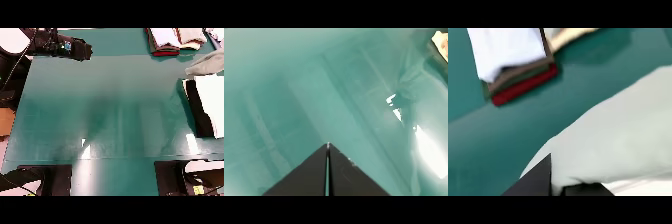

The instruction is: Fold the shirts.

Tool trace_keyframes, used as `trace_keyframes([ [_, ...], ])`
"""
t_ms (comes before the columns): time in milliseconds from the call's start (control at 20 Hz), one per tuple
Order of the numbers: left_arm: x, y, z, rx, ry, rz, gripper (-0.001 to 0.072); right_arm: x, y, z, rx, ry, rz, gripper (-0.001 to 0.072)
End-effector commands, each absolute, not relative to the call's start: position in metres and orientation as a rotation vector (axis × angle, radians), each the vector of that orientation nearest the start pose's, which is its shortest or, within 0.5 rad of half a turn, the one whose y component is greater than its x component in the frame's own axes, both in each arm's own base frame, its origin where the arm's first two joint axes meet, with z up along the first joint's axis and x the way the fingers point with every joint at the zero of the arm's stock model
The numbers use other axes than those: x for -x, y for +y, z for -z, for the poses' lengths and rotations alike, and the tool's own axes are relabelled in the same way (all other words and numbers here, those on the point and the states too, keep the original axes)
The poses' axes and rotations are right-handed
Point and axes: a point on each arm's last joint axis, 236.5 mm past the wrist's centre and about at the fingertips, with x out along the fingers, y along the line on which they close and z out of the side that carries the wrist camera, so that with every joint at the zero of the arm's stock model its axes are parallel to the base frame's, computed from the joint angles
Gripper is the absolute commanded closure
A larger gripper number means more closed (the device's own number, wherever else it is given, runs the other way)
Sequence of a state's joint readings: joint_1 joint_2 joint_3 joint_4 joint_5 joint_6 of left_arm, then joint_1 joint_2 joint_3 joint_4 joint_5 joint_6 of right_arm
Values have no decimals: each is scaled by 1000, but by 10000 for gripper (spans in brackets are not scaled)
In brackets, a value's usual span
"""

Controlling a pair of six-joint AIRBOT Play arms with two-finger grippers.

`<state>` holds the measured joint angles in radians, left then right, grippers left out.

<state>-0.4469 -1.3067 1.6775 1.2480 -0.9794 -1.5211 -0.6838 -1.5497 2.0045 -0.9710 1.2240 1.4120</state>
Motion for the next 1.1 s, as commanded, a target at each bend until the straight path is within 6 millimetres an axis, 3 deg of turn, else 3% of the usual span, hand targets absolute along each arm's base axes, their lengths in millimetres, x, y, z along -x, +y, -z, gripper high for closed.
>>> trace_keyframes([
  [0, -418, -270, -247, 69, 640, 652, 682, -465, -215, -304, -411, 463, 139, 695],
  [100, -418, -269, -247, 67, 639, 652, 682, -445, -219, -308, -394, 457, 191, 695],
  [250, -417, -269, -246, 57, 643, 656, 682, -410, -223, -297, -415, 497, 242, 695],
  [450, -417, -269, -246, 57, 643, 656, 682, -355, -225, -258, -437, 620, 287, 695],
  [550, -417, -269, -245, 32, 640, 664, 682, -322, -231, -225, -459, 694, 350, 695],
  [800, -414, -269, -242, 18, 650, 670, 682, -221, -239, -110, -420, 1050, 580, 676],
  [950, -414, -269, -242, 18, 649, 670, 682, -175, -241, -67, -367, 1220, 664, 243],
  [1000, -415, -269, -242, 18, 649, 670, 682, -164, -244, -61, -352, 1259, 690, 145],
  [1050, -415, -269, -242, 18, 649, 670, 682, -160, -247, -62, -348, 1266, 714, 112],
])
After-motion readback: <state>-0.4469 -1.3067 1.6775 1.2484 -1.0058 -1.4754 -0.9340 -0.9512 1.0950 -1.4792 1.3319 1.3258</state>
